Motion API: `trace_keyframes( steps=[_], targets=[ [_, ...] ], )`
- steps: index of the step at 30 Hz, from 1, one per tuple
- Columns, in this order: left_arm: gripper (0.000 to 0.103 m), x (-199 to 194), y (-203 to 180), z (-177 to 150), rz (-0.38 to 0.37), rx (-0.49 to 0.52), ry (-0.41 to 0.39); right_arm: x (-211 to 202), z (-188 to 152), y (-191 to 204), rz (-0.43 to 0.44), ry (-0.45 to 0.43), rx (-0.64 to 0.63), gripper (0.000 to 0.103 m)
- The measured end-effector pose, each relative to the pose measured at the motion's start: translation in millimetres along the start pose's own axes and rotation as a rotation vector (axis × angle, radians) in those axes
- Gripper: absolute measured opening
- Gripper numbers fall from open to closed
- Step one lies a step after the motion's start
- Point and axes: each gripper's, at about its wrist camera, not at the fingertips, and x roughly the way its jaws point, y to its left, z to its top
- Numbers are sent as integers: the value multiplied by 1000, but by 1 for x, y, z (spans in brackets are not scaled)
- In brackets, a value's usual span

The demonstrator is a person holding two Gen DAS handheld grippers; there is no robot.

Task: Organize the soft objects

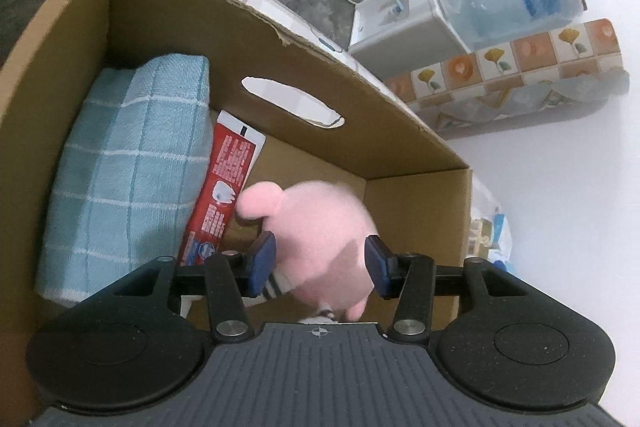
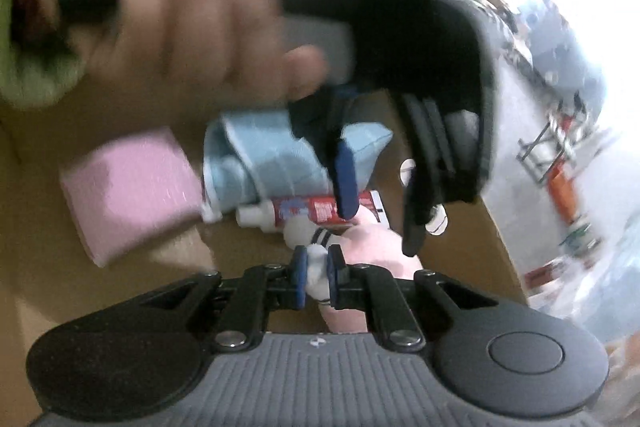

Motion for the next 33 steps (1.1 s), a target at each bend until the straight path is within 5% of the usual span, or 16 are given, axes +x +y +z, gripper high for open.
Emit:
trace_keyframes(
  steps=[7,16,20,21,25,29,33],
  targets=[
    [50,-11,-5,-3,-14,-5,-16,-52,4,-29,180,-114,221,34],
    [50,-7,-5,-1,-16,-20,-21,-19,1,-41,0,-22,185,30],
    [51,-7,-2,1,-11,-29,-24,-23,6,-21,88,-54,123,33],
    [51,-8,-1,2,-9,-29,-25,-27,8,-10,116,-54,76,36],
    [51,-7,2,2,5,-37,-20,-20,19,24,162,-32,-71,92],
    [51,-5,3,0,15,-43,-14,4,28,59,163,43,-237,94],
    [52,-6,6,1,15,-52,-11,30,29,72,23,105,-328,97]
  ],
)
